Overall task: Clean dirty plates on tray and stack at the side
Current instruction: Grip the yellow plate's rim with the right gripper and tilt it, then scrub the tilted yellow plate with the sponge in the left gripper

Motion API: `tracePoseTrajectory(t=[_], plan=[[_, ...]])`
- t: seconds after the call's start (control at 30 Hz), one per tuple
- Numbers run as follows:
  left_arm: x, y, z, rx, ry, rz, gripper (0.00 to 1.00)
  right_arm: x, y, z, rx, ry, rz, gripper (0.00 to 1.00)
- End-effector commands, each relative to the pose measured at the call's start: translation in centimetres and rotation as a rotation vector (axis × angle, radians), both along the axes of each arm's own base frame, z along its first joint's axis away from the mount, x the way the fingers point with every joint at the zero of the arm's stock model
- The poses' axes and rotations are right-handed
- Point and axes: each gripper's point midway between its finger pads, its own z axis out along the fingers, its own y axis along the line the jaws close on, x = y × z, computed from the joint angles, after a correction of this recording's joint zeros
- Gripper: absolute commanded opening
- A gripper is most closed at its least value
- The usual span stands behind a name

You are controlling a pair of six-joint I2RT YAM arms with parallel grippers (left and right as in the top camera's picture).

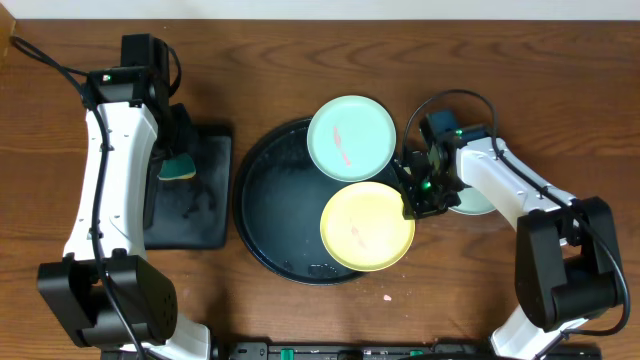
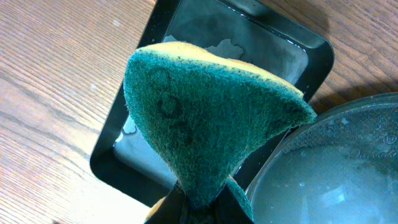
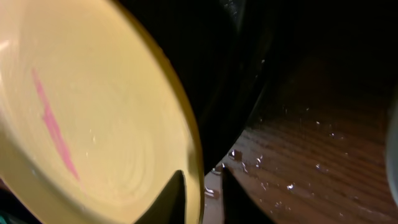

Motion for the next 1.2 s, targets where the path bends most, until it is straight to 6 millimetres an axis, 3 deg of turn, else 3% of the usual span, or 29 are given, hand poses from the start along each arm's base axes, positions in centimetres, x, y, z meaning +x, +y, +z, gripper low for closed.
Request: tracePoseTrajectory(t=[0.0, 0.07, 0.23, 0.37, 0.47, 0.63, 0.87, 0.9, 1.03, 1.17], plan=[[-0.2, 0.2, -0.1, 0.020, 0.012, -0.008, 0.08, 0.3, 0.6, -0.2, 0.014, -0.015, -0.055, 0.10], [-0.2, 0.2, -0.1, 0.020, 0.012, -0.008, 0.08, 0.4, 0.9, -0.3, 0.017, -0.024, -0.060, 0.01], [-0.2, 0.2, -0.1, 0.020, 0.012, -0.008, 0.08, 0.4, 4.1, 0.8, 0.095, -0.040, -0.018, 0.01], [-0.2, 0.2, -0.2, 0.019, 0.012, -0.008, 0.08, 1.7, 8.0, 3.0, 0.140, -0.105, -0.042, 0.02], [-0.2, 0.2, -0.2, 0.019, 0.012, -0.008, 0.08, 2.5, 10.3, 2.9, 0.107, -0.146, -0.173, 0.01], [-0.1, -0.6, -0.2, -0.014, 0.009, -0.020, 0.07, 2.6, 15.1, 2.3, 0.127, -0.239, -0.189, 0.01], [0.1, -1.7, -0.2, -0.013, 0.005, -0.053, 0.08, 2.5, 16.0, -0.6, 0.101, -0.192, -0.242, 0.01], [0.1, -1.9, -0.2, -0.013, 0.005, -0.058, 0.08, 2.3, 16.0, -1.0, 0.101, -0.179, -0.241, 0.10], [0.2, -2.0, -0.2, -0.014, 0.005, -0.060, 0.07, 2.5, 16.0, -0.9, 0.110, -0.182, -0.233, 0.23], [0.0, -3.2, -0.4, -0.083, 0.009, -0.074, 0.07, 2.5, 16.0, -0.9, 0.110, -0.185, -0.225, 0.25]])
